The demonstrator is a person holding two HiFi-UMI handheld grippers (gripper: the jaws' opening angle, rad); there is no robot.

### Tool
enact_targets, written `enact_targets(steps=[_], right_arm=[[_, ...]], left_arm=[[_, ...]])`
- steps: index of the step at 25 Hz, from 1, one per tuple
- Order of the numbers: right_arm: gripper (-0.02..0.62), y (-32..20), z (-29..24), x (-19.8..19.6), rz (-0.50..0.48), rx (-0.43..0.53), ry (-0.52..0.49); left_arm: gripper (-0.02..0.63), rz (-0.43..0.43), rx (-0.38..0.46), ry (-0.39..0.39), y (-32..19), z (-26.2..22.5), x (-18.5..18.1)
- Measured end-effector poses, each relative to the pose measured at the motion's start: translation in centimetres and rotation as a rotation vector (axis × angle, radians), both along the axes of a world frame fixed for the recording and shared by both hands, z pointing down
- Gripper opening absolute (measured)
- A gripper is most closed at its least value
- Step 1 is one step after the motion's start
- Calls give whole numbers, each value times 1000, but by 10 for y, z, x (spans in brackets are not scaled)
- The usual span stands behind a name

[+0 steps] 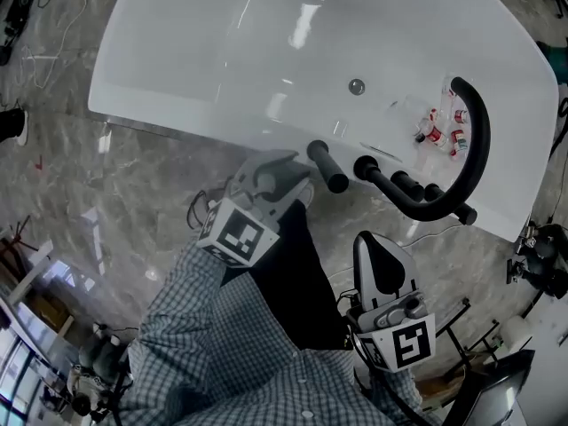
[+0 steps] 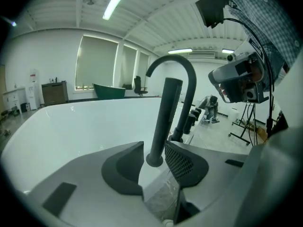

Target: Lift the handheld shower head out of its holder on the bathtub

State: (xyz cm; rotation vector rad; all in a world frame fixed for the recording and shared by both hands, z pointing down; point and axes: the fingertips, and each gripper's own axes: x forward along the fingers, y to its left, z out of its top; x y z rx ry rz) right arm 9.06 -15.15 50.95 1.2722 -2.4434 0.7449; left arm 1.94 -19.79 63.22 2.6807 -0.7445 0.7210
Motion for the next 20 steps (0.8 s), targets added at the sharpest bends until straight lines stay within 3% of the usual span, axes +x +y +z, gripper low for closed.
enact_targets(steps=[20], right_arm=[[15,-10,39,26,43,-31,-13]], left_arm=[[120,104,-8,-95,1,54,23]])
